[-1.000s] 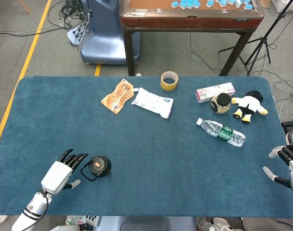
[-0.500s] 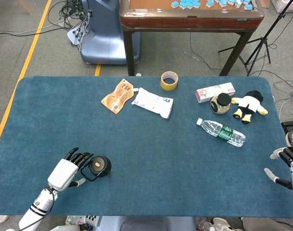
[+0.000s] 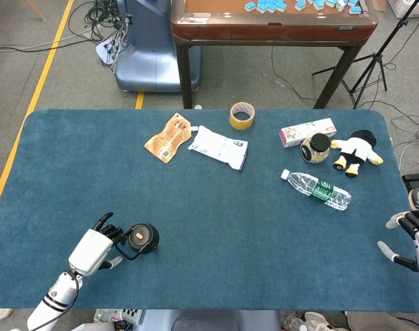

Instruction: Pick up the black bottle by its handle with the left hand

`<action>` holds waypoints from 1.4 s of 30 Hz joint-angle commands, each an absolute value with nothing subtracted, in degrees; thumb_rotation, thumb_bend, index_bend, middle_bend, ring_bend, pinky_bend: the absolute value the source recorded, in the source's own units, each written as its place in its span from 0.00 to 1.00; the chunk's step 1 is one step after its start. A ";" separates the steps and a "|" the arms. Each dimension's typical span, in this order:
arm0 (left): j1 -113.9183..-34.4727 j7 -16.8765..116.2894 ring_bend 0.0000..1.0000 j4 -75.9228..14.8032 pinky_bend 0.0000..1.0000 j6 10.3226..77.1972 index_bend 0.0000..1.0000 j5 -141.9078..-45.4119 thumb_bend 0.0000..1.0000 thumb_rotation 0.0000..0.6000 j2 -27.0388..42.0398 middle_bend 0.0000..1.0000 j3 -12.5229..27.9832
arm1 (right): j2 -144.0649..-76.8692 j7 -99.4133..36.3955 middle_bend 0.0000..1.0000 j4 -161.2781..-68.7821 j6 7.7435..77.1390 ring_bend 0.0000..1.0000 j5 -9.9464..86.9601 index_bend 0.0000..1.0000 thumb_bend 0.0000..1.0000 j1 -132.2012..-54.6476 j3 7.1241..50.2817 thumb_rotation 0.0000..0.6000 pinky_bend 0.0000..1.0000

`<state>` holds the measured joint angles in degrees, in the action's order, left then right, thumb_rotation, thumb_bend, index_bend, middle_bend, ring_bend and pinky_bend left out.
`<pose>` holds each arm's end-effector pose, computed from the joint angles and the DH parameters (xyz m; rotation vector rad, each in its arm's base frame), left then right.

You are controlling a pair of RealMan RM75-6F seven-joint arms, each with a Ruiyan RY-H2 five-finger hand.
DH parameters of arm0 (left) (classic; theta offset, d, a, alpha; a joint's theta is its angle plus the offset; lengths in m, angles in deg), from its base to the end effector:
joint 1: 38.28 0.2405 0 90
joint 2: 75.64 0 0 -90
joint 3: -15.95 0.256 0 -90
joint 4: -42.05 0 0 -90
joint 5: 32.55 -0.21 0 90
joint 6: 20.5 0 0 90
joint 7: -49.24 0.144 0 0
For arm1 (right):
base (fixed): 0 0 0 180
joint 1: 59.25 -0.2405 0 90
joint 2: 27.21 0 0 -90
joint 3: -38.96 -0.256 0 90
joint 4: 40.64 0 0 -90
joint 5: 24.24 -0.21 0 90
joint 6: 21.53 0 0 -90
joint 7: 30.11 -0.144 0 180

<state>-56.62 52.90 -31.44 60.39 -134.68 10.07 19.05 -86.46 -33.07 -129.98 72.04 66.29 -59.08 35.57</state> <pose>-0.2551 0.2176 0.0243 -1.8839 -0.6781 -1.0904 -0.3196 -0.1544 0.2067 1.3510 -0.7405 0.9172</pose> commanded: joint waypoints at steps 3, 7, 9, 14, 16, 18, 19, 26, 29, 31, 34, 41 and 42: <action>-56.41 54.66 0.40 -32.10 0.09 61.19 0.53 -134.99 0.12 1.00 10.20 0.47 19.25 | -86.45 -33.03 0.42 -129.98 71.94 0.30 66.23 0.48 0.19 -59.01 35.59 1.00 0.39; -56.47 56.49 0.40 -32.14 0.09 61.24 0.54 -135.37 0.12 1.00 10.47 0.47 19.49 | -86.40 -33.06 0.42 -129.97 71.86 0.30 66.13 0.48 0.19 -58.95 35.60 1.00 0.39; -56.39 57.64 0.40 -32.19 0.09 61.32 0.54 -135.56 0.12 1.00 10.67 0.47 19.70 | -86.36 -33.07 0.42 -129.99 71.88 0.30 66.13 0.48 0.19 -58.89 35.62 1.00 0.39; -56.30 59.30 0.41 -32.41 0.09 61.09 0.54 -135.99 0.12 1.00 10.91 0.47 20.39 | -86.38 -33.08 0.42 -129.89 71.80 0.30 65.97 0.48 0.19 -58.72 35.70 1.00 0.39; -56.35 59.94 0.41 -32.54 0.09 60.84 0.54 -136.08 0.12 1.00 11.06 0.47 20.59 | -86.38 -33.10 0.42 -129.84 71.84 0.30 65.90 0.48 0.19 -58.62 35.72 1.00 0.39; -56.40 60.23 0.41 -32.61 0.09 60.66 0.54 -136.14 0.12 1.00 11.22 0.47 20.76 | -86.39 -33.18 0.42 -129.78 71.90 0.30 65.89 0.48 0.19 -58.52 35.75 1.00 0.39; -56.45 60.41 0.41 -32.66 0.09 60.56 0.54 -136.20 0.12 1.00 11.27 0.47 20.83 | -86.38 -33.21 0.42 -129.77 71.93 0.30 65.86 0.48 0.19 -58.48 35.75 1.00 0.39; -56.80 61.59 0.41 -33.14 0.09 59.81 0.54 -136.42 0.12 1.00 11.80 0.47 21.20 | -86.38 -33.42 0.42 -129.55 72.05 0.30 65.66 0.48 0.19 -58.16 35.80 1.00 0.39; -56.91 62.06 0.41 -33.40 0.09 59.35 0.54 -136.24 0.12 1.00 11.89 0.47 21.28 | -86.36 -33.51 0.42 -129.47 72.05 0.30 65.52 0.48 0.19 -58.05 35.78 1.00 0.39; -56.95 62.30 0.41 -33.48 0.09 59.12 0.54 -136.10 0.12 1.00 11.95 0.47 21.33 | -86.34 -33.52 0.42 -129.44 71.97 0.30 65.46 0.48 0.19 -58.02 35.79 1.00 0.39; -56.98 62.62 0.41 -33.46 0.09 58.92 0.55 -135.88 0.12 1.00 12.03 0.47 21.32 | -86.34 -33.53 0.42 -129.39 71.86 0.30 65.49 0.48 0.19 -58.06 35.78 1.00 0.39; -56.89 62.72 0.44 -33.08 0.09 58.86 0.58 -135.38 0.12 1.00 12.38 0.51 21.29 | -86.32 -33.47 0.42 -129.42 71.70 0.30 65.42 0.48 0.19 -58.04 35.76 1.00 0.39; -56.85 62.71 0.45 -33.00 0.09 58.94 0.58 -135.43 0.12 1.00 12.44 0.52 21.37 | -86.32 -33.45 0.42 -129.46 71.71 0.30 65.41 0.48 0.19 -58.02 35.75 1.00 0.39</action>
<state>-56.87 62.71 -33.02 58.91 -135.42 12.42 21.35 -86.32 -33.45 -129.46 71.71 65.42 -58.03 35.75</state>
